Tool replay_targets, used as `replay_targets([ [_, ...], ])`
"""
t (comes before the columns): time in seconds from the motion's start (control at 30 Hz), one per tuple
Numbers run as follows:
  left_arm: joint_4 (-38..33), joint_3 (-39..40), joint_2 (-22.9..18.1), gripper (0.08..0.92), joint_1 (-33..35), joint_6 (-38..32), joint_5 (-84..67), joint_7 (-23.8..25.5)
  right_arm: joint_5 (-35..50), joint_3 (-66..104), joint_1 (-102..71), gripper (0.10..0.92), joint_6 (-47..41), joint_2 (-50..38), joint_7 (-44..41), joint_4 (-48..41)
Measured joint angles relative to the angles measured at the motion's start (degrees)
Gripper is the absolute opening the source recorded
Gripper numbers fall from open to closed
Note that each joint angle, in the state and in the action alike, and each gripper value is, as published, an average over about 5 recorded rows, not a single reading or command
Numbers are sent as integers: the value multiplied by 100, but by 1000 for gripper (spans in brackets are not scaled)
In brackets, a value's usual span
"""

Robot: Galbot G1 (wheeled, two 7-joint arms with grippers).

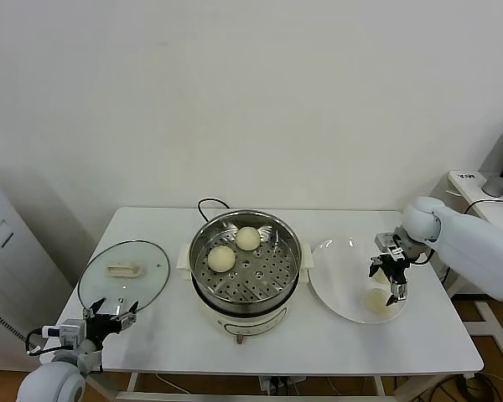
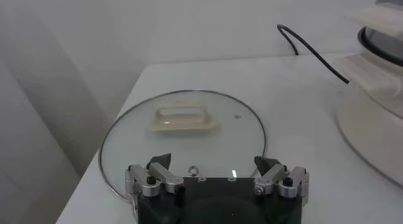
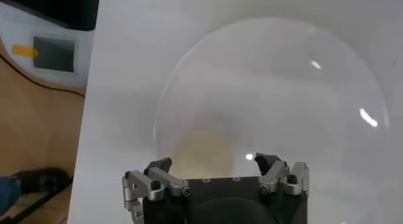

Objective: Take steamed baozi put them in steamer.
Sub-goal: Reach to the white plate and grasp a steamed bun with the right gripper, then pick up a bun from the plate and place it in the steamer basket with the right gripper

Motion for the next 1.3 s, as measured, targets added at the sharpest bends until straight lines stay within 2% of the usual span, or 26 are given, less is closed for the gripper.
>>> replay_targets([
  [0.33,-1,4,-2,823,11,13,25,-3,-353,385,-434,822,71,131,-2,-206],
  [0.43,2,5,-1,823,11,14,35,-3,-418,464,-525,800,75,163,12,-253],
  [0.8,1,15,-11,823,19,15,79,-6,-566,673,-715,530,74,256,33,-410],
  [0.9,-15,14,-6,823,17,21,82,-10,-569,691,-719,479,67,254,22,-409],
  [1.3,-44,17,14,823,14,35,85,-18,-278,453,-249,461,51,86,-48,-110],
])
